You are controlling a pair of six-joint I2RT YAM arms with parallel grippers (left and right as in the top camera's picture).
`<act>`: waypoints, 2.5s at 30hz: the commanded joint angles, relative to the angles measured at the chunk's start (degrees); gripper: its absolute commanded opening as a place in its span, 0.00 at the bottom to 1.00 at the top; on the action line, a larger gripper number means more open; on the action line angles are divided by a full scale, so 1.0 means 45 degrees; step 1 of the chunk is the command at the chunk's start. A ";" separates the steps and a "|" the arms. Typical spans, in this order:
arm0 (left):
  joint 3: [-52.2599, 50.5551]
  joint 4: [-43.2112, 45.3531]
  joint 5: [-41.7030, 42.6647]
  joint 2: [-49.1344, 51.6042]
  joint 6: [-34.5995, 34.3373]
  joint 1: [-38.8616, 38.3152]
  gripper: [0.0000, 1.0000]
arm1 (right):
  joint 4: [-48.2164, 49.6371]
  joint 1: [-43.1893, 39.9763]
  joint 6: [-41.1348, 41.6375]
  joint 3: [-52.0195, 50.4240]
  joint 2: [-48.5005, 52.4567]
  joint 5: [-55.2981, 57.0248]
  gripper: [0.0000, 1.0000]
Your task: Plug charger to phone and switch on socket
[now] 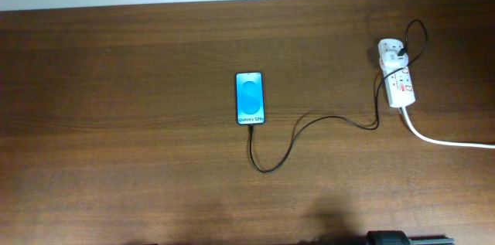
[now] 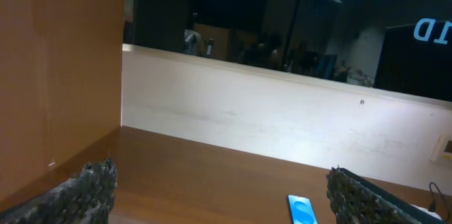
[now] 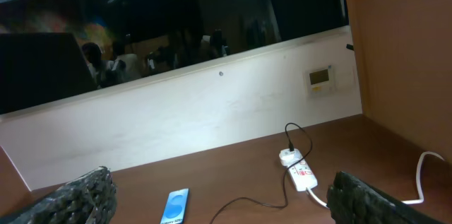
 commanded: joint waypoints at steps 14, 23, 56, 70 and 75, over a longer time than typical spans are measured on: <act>-0.0049 -0.0015 0.0092 0.0005 0.0155 0.0015 0.99 | -0.0078 0.0087 -0.0136 -0.0092 -0.0058 -0.0155 0.99; -0.0049 -0.0010 0.0092 0.0005 0.0155 0.0015 0.99 | -0.0078 0.0087 -0.0136 -0.0092 -0.0058 -0.0155 0.98; 0.0622 -0.0015 0.0092 -0.1812 0.0155 -0.0471 0.99 | -0.0078 0.0087 -0.0136 -0.0092 -0.0058 -0.0155 0.98; 0.0622 -0.0015 0.0092 -0.1812 0.0155 -0.0476 0.99 | -0.0078 0.0087 -0.0136 -0.0092 -0.0058 -0.0155 0.98; 0.0622 -0.0015 0.0092 -0.1812 0.0155 -0.0476 0.99 | -0.0078 0.0087 -0.0136 -0.0092 -0.0058 -0.0155 0.98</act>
